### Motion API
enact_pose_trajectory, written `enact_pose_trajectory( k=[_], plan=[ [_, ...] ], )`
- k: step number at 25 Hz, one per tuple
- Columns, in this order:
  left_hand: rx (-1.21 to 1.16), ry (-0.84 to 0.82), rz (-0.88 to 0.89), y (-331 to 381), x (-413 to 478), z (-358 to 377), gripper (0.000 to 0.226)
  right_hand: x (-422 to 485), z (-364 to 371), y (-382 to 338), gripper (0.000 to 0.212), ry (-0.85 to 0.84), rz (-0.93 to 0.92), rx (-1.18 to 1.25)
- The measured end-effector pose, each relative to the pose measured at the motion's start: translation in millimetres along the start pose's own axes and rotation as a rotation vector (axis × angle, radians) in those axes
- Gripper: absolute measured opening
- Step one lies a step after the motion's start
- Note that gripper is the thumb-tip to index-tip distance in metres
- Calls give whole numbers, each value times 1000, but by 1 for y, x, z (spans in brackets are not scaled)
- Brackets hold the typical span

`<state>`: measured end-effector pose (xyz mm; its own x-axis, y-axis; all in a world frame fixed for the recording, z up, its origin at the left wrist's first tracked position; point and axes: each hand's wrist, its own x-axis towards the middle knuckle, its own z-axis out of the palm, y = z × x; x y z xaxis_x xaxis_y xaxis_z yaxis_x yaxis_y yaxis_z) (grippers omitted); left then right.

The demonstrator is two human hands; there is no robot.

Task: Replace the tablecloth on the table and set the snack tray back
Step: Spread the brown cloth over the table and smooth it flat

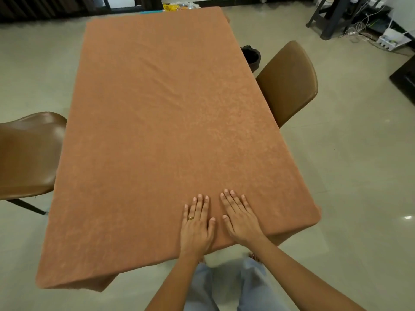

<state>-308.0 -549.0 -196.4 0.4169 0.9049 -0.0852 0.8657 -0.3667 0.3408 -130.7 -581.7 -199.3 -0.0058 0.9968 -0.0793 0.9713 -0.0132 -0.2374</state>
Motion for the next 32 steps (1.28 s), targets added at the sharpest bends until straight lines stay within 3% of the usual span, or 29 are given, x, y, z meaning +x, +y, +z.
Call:
enact_pose_trajectory(
  k=[8, 11, 15, 18, 29, 32],
  plan=[
    [52, 52, -19, -16, -2, -4, 63, -28, -28, 115, 63, 41, 204, 15],
    [20, 108, -83, 24, 10, 6, 63, -27, -34, 129, 64, 28, 140, 25],
    [-45, 108, -137, 118, 46, 36, 62, -9, -32, 116, 64, -29, -108, 29],
    [24, 89, -160, 158, 66, 51, 60, -5, -35, 140, 64, -21, -98, 29],
    [73, 112, -157, 183, 78, 67, 61, -14, -41, 176, 64, -13, -68, 56],
    [10, 150, -239, 192, 73, 66, 61, -9, -45, 172, 62, -2, -129, 60]
  ],
)
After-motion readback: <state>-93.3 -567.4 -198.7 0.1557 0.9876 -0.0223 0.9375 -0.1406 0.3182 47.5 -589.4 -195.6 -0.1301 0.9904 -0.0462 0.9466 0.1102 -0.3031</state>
